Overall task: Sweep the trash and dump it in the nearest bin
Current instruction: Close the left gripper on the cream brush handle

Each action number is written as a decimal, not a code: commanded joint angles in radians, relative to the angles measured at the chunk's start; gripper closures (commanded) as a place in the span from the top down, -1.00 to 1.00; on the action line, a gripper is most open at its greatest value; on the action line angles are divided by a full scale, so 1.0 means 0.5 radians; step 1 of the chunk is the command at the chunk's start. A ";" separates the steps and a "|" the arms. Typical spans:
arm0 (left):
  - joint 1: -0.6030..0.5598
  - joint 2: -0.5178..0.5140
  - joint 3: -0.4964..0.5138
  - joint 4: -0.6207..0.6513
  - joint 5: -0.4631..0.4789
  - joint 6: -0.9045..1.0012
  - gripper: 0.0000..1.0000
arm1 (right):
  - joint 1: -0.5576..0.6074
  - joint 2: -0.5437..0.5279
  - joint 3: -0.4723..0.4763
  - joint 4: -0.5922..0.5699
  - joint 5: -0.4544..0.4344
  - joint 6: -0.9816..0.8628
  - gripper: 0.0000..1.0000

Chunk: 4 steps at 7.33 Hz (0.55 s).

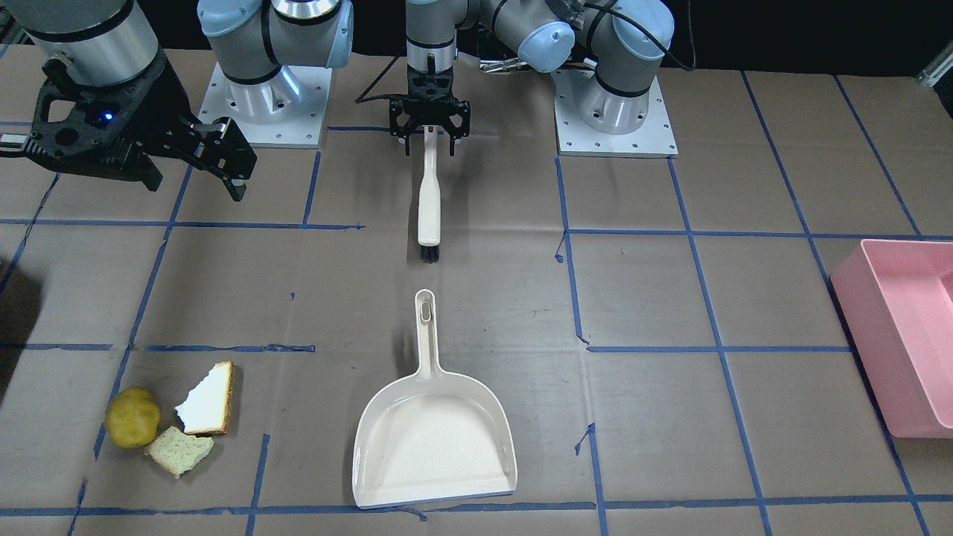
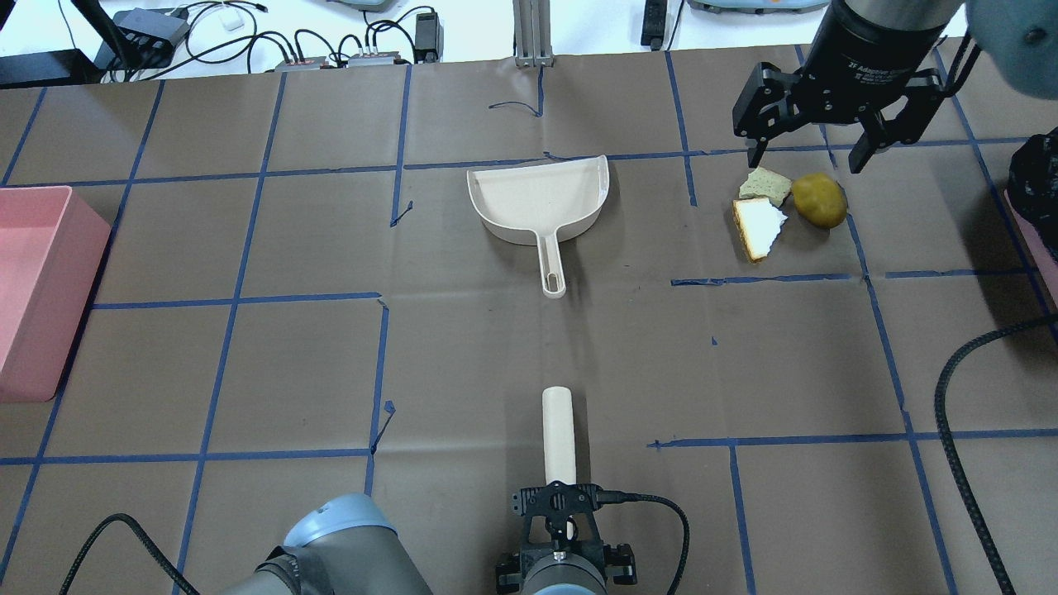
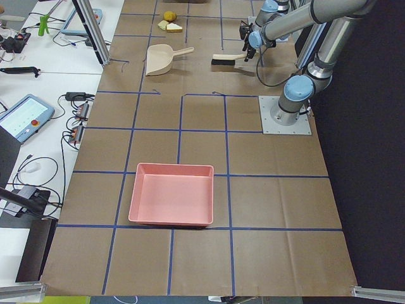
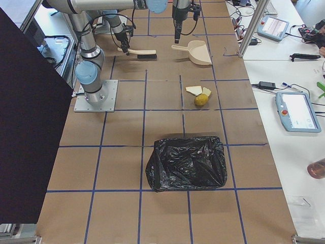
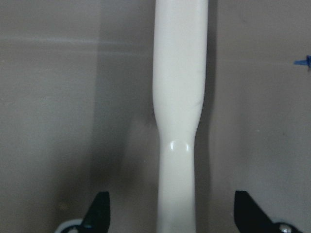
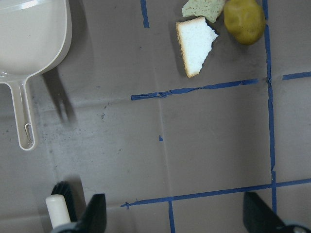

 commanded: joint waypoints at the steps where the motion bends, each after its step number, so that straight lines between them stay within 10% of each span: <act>1: -0.006 0.003 0.005 0.004 -0.111 0.017 0.22 | 0.002 0.000 0.000 0.005 0.000 0.000 1.00; 4: -0.006 0.034 0.005 0.007 -0.115 0.027 -0.25 | 0.002 0.000 0.000 0.008 -0.003 0.000 1.00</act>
